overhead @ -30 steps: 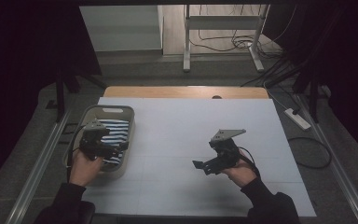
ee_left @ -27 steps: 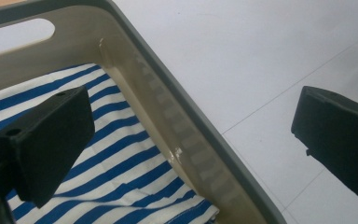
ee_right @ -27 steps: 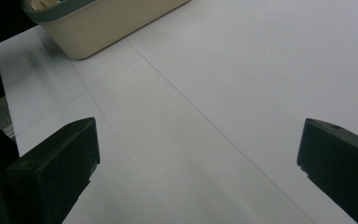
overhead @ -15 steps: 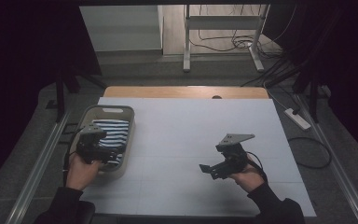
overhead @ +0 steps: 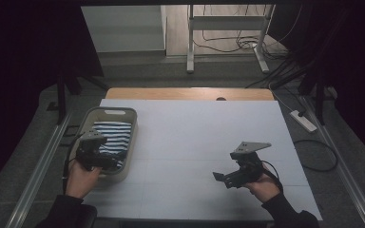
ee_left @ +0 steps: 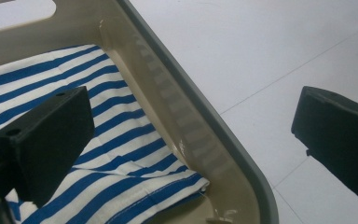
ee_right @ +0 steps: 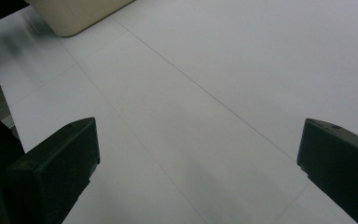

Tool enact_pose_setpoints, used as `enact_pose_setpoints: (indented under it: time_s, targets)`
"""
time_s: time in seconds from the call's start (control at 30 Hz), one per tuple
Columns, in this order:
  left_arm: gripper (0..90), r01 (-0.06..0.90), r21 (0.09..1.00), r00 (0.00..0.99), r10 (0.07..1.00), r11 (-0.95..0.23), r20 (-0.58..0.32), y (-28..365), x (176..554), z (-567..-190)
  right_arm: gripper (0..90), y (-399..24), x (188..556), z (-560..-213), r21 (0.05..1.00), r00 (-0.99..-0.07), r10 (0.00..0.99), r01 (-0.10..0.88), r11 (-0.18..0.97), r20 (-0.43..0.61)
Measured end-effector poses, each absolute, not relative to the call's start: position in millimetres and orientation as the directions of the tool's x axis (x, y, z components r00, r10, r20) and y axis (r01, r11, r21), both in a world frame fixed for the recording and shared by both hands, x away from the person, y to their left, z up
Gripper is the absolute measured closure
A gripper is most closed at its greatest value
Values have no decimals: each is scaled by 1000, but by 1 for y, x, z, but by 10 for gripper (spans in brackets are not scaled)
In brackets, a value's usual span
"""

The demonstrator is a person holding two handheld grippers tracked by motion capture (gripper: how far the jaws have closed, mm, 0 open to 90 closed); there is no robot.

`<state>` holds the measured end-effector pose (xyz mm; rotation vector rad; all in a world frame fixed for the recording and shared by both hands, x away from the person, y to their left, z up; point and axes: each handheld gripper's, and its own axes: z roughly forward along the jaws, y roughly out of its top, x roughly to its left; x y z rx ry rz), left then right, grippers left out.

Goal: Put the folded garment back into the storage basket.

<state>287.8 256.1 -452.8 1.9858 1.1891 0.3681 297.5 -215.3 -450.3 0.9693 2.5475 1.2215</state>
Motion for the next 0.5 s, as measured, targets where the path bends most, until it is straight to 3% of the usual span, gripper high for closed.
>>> enact_pose_setpoints:
  time_s: [0.5]
  targets:
    - [0,621,737,519,845,-265,-133,258,276,-455,0,-248,285,-451,750,-730,670,517,412,135]
